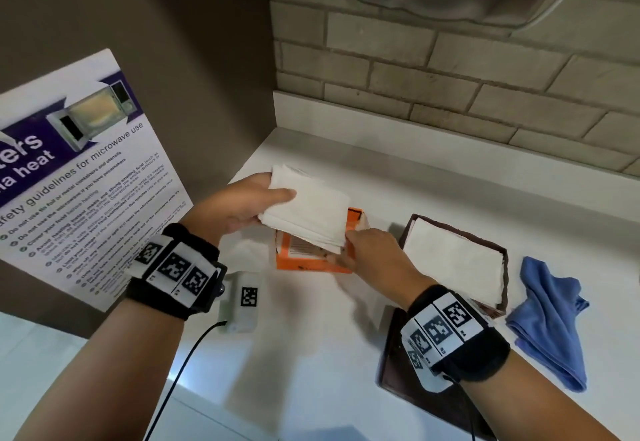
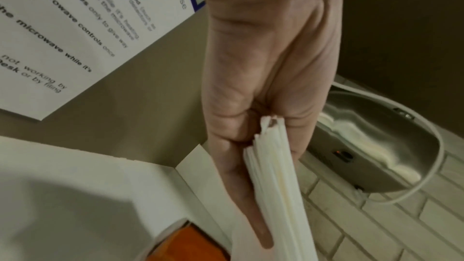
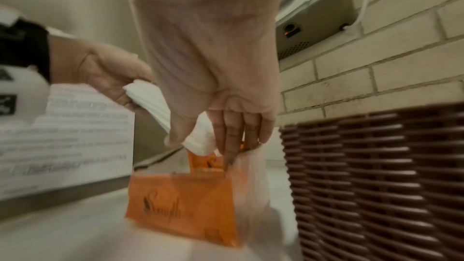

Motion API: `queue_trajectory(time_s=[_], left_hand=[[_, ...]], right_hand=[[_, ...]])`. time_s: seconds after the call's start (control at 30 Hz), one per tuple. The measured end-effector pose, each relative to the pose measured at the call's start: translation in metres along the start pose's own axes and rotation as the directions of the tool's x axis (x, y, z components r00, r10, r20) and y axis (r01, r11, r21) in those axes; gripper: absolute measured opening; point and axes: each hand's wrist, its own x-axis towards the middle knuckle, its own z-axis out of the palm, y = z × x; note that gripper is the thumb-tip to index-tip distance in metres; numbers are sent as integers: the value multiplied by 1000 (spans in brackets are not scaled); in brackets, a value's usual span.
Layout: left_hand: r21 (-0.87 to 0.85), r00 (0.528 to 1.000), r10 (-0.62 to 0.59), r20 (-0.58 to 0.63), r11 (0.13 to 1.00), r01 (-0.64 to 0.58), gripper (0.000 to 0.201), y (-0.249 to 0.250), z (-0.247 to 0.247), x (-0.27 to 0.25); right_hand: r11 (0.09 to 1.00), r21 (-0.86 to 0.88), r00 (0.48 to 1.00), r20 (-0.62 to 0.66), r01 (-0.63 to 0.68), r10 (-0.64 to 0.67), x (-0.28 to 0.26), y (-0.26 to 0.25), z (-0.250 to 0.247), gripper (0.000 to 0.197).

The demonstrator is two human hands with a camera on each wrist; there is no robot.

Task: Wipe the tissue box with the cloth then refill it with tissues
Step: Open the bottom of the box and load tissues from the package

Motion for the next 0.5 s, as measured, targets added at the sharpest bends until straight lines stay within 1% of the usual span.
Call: queue_trajectory(time_s=[0.03,0.07,0.1,0.13,0.17,0.2,0.23,0.27,0.3,0.33,0.37,0.4,0.43,0.5], left_hand=[[-23,1000,22,-14,999,-22,12,2,-2,-5],[-45,999,44,-22,998,-45,12,3,-4,-9],[-69,997,70,-21,995,-71,13,5,-4,-13],[-111,995,98,-11,989,-99,14,8,-3,-18],[-166,993,118,6,979,-116,15,10,0,-21],[-226,990,140,30,965,-130,18,13,4,-25],[-268,986,155,60,954,-134,20,15,10,-27],[-291,983,159,87,948,-128,22,16,17,-27],[-293,980,161,113,948,-122,24,16,26,-27],[-285,978,159,132,952,-116,26,16,36,-27],[-259,980,148,137,960,-109,29,15,47,-25],[-215,981,139,136,971,-108,32,14,57,-24],[-156,983,129,129,982,-108,37,12,68,-21],[-37,986,130,106,991,-127,41,10,91,-21]], right_hand=[[987,158,998,-56,-23,33,-5,-1,-6,37],[935,353,989,-117,-45,91,-10,0,-11,41],[839,539,974,-141,-75,177,-16,0,-18,50],[709,699,964,-109,-99,242,-23,0,-27,61],[555,826,967,-50,-101,251,-29,-2,-36,69],[398,913,978,-2,-83,207,-34,-2,-45,70],[232,971,990,19,-52,141,-39,-2,-53,64],[73,997,994,27,-35,110,-42,-1,-62,58],[-49,998,992,40,-35,120,-45,-1,-69,54],[-114,993,985,59,-41,162,-48,0,-75,51],[-132,990,972,69,-40,225,-50,3,-77,48],[-126,992,952,64,-27,300,-52,8,-78,44],[-88,996,931,40,-9,363,-55,13,-76,38],[1,1000,898,-8,9,439,-61,25,-71,29]])
